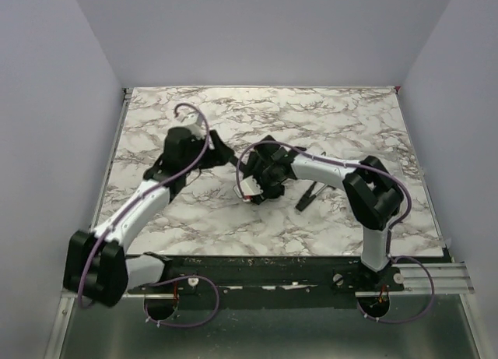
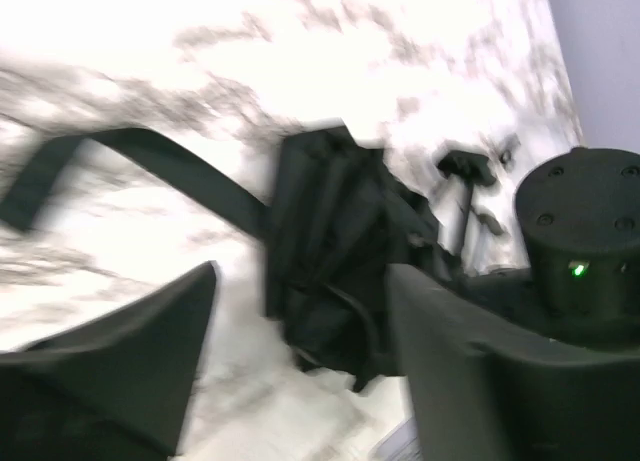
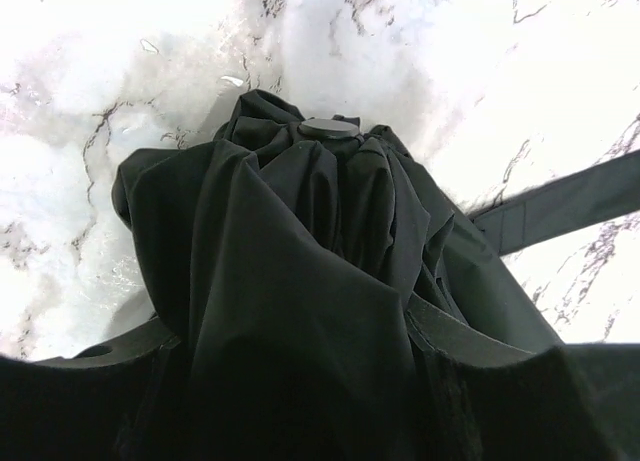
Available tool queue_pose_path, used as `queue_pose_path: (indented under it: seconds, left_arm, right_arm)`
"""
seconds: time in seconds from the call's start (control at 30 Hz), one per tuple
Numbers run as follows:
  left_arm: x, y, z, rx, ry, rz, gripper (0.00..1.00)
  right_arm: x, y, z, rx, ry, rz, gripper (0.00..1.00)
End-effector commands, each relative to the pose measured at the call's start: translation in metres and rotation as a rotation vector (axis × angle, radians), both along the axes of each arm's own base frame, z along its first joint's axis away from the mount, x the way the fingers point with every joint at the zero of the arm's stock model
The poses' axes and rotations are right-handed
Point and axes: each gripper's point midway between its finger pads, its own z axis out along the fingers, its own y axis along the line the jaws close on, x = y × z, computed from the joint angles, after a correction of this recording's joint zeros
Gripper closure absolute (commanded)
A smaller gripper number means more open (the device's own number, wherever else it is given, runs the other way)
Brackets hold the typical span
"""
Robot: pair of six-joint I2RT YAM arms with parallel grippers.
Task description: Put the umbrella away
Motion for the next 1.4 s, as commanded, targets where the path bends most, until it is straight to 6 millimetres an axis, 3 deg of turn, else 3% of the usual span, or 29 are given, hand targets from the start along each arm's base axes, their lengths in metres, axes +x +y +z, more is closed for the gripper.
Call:
queue_pose_path:
  seconds: [0.0, 0.03, 0.1, 0.2, 0.3, 0.4, 0.5, 0.63, 0.73, 0.8, 0.83, 1.07, 1.27, 1.37]
  left_arm:
    - [0.002, 0.093, 0.055, -0.030, -0.441, 0.370, 0.09]
    - [-0.006, 0.107, 0.065, -0.034, -0.519, 0.404, 0.02]
    - [-0.020, 0.115, 0.080, -0.038, -0.626, 0.364, 0.01]
    - [-0.048, 0.094, 0.099, -0.039, -0.765, 0.174, 0.01]
    - [-0.094, 0.055, 0.109, -0.086, -0.908, -0.089, 0.17]
    - [-0.134, 0.020, 0.095, -0.014, -1.001, -0.218, 0.17]
    - [-0.165, -0.001, 0.077, 0.028, -1.064, -0.310, 0.20]
    - [-0.189, -0.028, 0.029, 0.122, -1.037, -0.475, 0.21]
    - [-0.197, -0.046, -0.011, 0.253, -1.005, -0.614, 0.19]
    - [-0.189, -0.050, -0.035, 0.368, -0.979, -0.626, 0.16]
    - [-0.183, -0.051, -0.042, 0.399, -0.978, -0.611, 0.09]
    - [-0.157, -0.054, -0.058, 0.495, -1.057, -0.513, 0.01]
    - [-0.159, -0.053, -0.056, 0.419, -1.083, -0.460, 0.01]
    - [-0.160, -0.058, -0.057, 0.421, -1.082, -0.483, 0.01]
  right_arm:
    - [-0.105, -0.074, -0.070, -0.360, 0.497, -0.059, 0.58]
    - [-0.109, -0.075, -0.070, -0.379, 0.533, -0.074, 0.58]
    - [-0.114, -0.077, -0.069, -0.420, 0.589, -0.123, 0.58]
    - [-0.116, -0.079, -0.071, -0.500, 0.674, -0.207, 0.59]
    - [-0.118, -0.085, -0.076, -0.592, 0.768, -0.284, 0.59]
    - [-0.117, -0.087, -0.077, -0.637, 0.891, -0.337, 0.59]
    - [-0.106, -0.087, -0.079, -0.636, 0.928, -0.379, 0.58]
    - [-0.098, -0.092, -0.081, -0.641, 0.924, -0.397, 0.58]
    - [-0.096, -0.100, -0.085, -0.660, 0.891, -0.400, 0.56]
    - [-0.097, -0.104, -0.086, -0.680, 0.891, -0.399, 0.56]
    - [-0.099, -0.106, -0.086, -0.688, 0.893, -0.395, 0.56]
    - [-0.119, -0.131, -0.077, -0.774, 0.934, -0.331, 0.55]
    - [-0.140, -0.149, -0.068, -0.814, 0.947, -0.277, 0.55]
    - [-0.147, -0.146, -0.068, -0.814, 0.954, -0.257, 0.55]
